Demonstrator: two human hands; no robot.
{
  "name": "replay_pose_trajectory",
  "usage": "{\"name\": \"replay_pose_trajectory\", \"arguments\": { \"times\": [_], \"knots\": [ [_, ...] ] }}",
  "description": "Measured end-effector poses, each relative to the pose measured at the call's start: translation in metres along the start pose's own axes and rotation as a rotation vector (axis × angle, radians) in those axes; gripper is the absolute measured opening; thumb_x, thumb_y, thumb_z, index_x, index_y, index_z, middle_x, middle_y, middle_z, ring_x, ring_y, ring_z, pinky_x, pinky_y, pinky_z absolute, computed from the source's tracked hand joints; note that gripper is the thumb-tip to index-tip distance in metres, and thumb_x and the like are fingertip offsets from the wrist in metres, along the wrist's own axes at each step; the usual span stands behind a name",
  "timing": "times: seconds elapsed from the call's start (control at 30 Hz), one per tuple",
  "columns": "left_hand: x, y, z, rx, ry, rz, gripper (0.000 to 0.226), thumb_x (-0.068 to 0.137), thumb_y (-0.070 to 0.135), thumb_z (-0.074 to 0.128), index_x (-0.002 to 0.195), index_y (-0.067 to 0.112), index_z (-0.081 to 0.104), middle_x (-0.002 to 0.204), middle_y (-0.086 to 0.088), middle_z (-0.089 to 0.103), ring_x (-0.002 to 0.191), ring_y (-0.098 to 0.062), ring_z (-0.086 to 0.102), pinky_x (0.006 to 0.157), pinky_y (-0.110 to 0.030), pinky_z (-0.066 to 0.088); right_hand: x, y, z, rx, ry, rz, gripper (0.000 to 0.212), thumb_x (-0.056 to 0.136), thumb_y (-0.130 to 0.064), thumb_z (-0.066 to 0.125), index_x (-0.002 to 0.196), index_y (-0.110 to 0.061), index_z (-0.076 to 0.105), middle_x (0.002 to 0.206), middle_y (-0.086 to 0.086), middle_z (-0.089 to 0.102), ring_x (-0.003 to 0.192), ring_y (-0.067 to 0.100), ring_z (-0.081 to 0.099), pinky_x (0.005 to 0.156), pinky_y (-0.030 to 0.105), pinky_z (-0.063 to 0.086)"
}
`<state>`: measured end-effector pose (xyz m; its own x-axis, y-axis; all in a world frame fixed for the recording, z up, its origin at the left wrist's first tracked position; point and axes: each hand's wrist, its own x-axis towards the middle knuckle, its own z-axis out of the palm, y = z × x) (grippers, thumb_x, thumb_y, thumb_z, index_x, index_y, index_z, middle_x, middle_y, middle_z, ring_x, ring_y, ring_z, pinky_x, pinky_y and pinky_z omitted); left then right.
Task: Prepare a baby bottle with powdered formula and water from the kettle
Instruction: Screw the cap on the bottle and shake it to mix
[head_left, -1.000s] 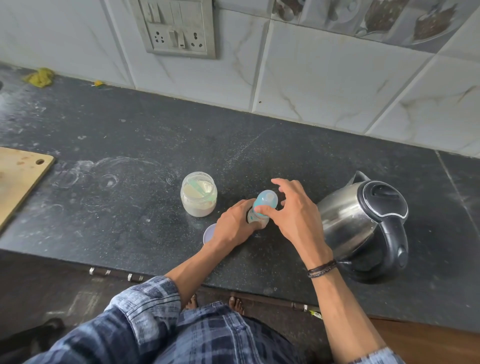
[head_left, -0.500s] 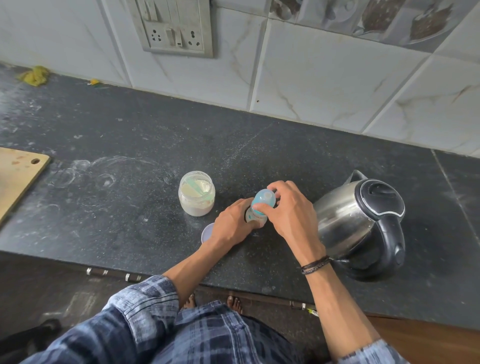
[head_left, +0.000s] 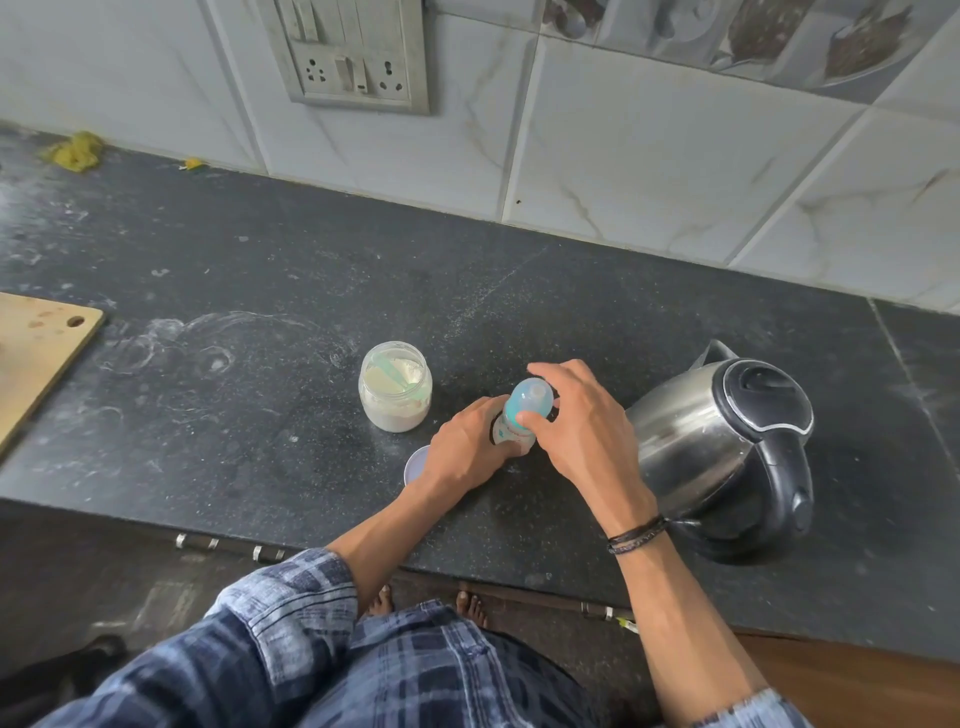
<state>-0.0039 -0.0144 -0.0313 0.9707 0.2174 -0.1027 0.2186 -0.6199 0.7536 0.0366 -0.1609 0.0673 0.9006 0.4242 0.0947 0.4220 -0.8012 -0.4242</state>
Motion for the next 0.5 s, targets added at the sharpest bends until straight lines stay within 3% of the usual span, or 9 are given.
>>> {"name": "replay_pose_trajectory", "arguments": {
  "times": [0.07, 0.17, 0.3, 0.4, 0.5],
  "knots": [
    [0.0001, 0.0002, 0.0004, -0.003, -0.002, 0.001, 0.056, 0.083, 0.051, 0.074, 0.134, 0.039, 0.056, 0.121, 0.017, 0.063, 0.106, -0.011, 0.060, 0.077, -0.030, 0.037, -0.0006, -0.0013, 0.0009, 0.028, -0.006, 0.022, 0.052, 0.088, -0.034, 0.082, 0.136, -0.030, 0.062, 0.124, -0.010, 0.058, 0.106, 0.017, 0.067, 0.077, 0.036, 0.055],
    [0.0001, 0.0004, 0.0004, -0.005, 0.002, 0.005, 0.054, 0.083, 0.050, 0.074, 0.133, 0.039, 0.056, 0.121, 0.017, 0.063, 0.105, -0.012, 0.060, 0.077, -0.030, 0.038, 0.0016, -0.0030, 0.0008, 0.035, 0.021, 0.071, 0.052, 0.083, -0.044, 0.085, 0.128, -0.029, 0.063, 0.117, -0.008, 0.057, 0.097, 0.018, 0.067, 0.072, 0.036, 0.054],
    [0.0006, -0.0008, 0.0006, 0.001, 0.005, 0.014, 0.056, 0.084, 0.050, 0.073, 0.135, 0.036, 0.056, 0.123, 0.015, 0.063, 0.107, -0.012, 0.061, 0.078, -0.030, 0.040, -0.0022, -0.0015, 0.0026, 0.032, -0.021, -0.007, 0.073, 0.085, -0.032, 0.085, 0.149, -0.036, 0.050, 0.138, -0.012, 0.052, 0.112, 0.016, 0.063, 0.079, 0.035, 0.053],
    [0.0011, -0.0009, 0.0009, 0.009, 0.006, 0.019, 0.055, 0.084, 0.051, 0.073, 0.135, 0.037, 0.057, 0.122, 0.016, 0.063, 0.106, -0.012, 0.060, 0.078, -0.031, 0.040, -0.0028, -0.0014, 0.0042, 0.012, -0.036, -0.025, 0.062, 0.088, -0.022, 0.080, 0.145, -0.032, 0.056, 0.134, -0.008, 0.058, 0.117, 0.021, 0.063, 0.086, 0.040, 0.056],
    [0.0009, -0.0014, 0.0012, 0.005, 0.000, 0.019, 0.054, 0.085, 0.051, 0.073, 0.135, 0.038, 0.056, 0.124, 0.016, 0.063, 0.107, -0.012, 0.061, 0.080, -0.031, 0.042, 0.0000, -0.0024, 0.0036, 0.002, -0.013, 0.015, 0.055, 0.086, -0.032, 0.083, 0.136, -0.028, 0.061, 0.123, -0.004, 0.060, 0.108, 0.023, 0.064, 0.080, 0.040, 0.056]
  ]
}}
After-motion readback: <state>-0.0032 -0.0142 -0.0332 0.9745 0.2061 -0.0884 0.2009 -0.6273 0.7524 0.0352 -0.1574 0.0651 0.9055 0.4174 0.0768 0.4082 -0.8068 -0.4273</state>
